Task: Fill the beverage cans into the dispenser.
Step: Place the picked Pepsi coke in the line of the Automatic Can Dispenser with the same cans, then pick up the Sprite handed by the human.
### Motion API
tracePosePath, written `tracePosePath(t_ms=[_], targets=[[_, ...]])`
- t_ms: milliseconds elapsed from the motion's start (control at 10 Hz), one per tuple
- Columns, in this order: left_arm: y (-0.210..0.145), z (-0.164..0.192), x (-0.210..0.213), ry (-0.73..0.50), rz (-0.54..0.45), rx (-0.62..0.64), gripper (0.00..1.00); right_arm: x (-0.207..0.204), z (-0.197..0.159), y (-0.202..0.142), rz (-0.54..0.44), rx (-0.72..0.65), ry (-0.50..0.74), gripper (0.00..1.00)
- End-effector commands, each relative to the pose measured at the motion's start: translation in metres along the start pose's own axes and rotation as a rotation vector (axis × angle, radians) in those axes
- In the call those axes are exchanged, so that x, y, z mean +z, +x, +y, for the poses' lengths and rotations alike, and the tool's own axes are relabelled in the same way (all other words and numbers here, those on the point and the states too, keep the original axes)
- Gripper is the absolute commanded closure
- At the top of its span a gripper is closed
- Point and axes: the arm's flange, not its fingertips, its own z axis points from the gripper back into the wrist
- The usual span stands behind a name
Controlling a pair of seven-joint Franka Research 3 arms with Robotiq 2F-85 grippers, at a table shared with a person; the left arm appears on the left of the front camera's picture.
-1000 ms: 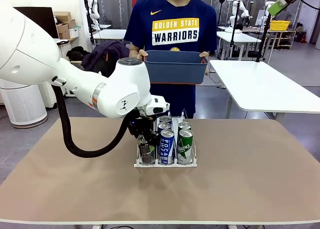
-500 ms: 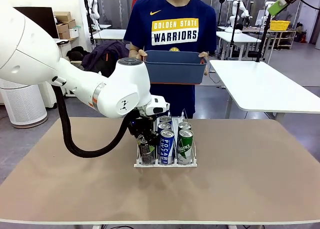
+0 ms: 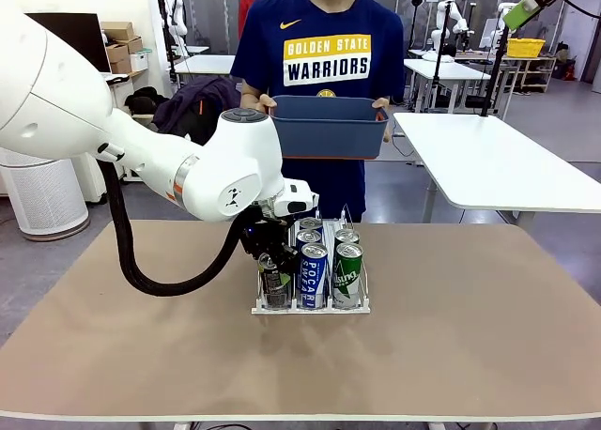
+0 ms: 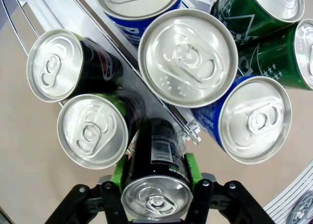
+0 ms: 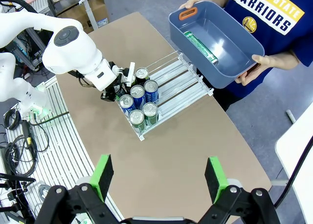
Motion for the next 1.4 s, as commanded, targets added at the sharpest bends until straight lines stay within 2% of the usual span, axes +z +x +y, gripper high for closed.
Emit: tracePosePath(t_ms=[0, 200, 300, 400, 500, 600, 700, 900, 1000, 1300], targets=[[-0.001, 0.001, 0.0, 0.004, -0.009, -0.002, 0.42, -0.001, 0.0, 0.0, 0.0, 0.0, 0.001, 0.0], [-0.001, 0.001, 0.0, 0.004, -0.009, -0.002, 0.42, -0.001, 0.0, 0.0, 0.0, 0.0, 0.001, 0.0], [0.0, 0.0, 0.0, 0.0, 0.0, 0.0, 0.23, -0.001, 0.0, 0.0, 0.0, 0.0, 0.001, 0.0], [-0.001, -0.001, 0.004, 0.01, -0.007, 0.005, 0.23, -0.001, 0.0, 0.0, 0.0, 0.0, 0.001, 0.0], [-0.003, -0.003, 0.009, 0.027, -0.013, 0.01, 0.04, -0.001, 0.0, 0.0, 0.0, 0.0, 0.001, 0.0], [-0.003, -0.003, 0.015, 0.048, -0.017, 0.013, 0.19, -0.001, 0.0, 0.0, 0.0, 0.0, 0.001, 0.0], [-0.004, -0.004, 0.02, 0.068, -0.025, 0.02, 0.0, -0.001, 0.0, 0.0, 0.0, 0.0, 0.001, 0.0], [-0.007, -0.011, 0.029, 0.101, -0.046, 0.029, 0.0, -0.001, 0.0, 0.0, 0.0, 0.0, 0.001, 0.0], [0.0, -0.001, 0.022, 0.032, -0.034, 0.003, 0.0, -0.001, 0.0, 0.0, 0.0, 0.0, 0.001, 0.0], [0.0, -0.001, 0.022, 0.032, -0.034, 0.003, 0.0, -0.001, 0.0, 0.0, 0.0, 0.0, 0.001, 0.0]])
